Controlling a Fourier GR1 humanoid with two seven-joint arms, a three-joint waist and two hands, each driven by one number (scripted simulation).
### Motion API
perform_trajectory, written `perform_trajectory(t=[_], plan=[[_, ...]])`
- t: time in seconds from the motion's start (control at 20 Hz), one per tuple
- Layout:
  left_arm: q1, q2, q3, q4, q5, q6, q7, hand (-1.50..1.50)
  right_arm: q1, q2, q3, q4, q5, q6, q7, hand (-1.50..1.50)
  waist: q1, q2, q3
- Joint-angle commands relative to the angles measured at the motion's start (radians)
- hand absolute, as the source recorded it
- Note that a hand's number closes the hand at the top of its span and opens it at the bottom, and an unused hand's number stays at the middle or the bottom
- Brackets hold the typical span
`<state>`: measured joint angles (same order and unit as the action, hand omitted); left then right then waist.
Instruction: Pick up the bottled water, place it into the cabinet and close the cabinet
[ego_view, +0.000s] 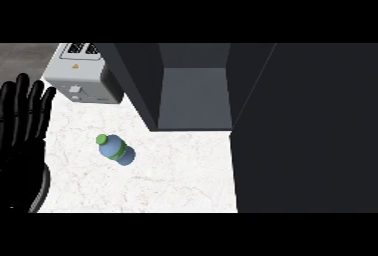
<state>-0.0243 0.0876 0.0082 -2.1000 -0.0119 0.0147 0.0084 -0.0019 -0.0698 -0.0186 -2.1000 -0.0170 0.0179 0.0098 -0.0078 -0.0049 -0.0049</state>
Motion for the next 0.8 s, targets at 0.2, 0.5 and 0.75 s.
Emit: perform_trajectory(t=[0.2,0.5,0.75], plan=[[-0.067,0.099,-0.201,0.008,0.357,-0.432,-0.044,-1.5,0.02,-0.05,0.04,-0.06,-0.005,0.078,-0.016,-1.5,-0.058,0.001,-0.002],[0.117,0.239,-0.255,0.171,0.654,-0.621,0.184,-1.5,0.159,0.068,0.137,0.005,-0.24,0.107,0.123,-1.5,-0.029,0.015,0.004],[0.108,0.483,-0.085,0.286,0.986,-0.833,0.223,-1.5,0.231,0.061,0.139,-0.093,-0.275,0.104,0.171,-1.5,-0.015,0.008,0.003]])
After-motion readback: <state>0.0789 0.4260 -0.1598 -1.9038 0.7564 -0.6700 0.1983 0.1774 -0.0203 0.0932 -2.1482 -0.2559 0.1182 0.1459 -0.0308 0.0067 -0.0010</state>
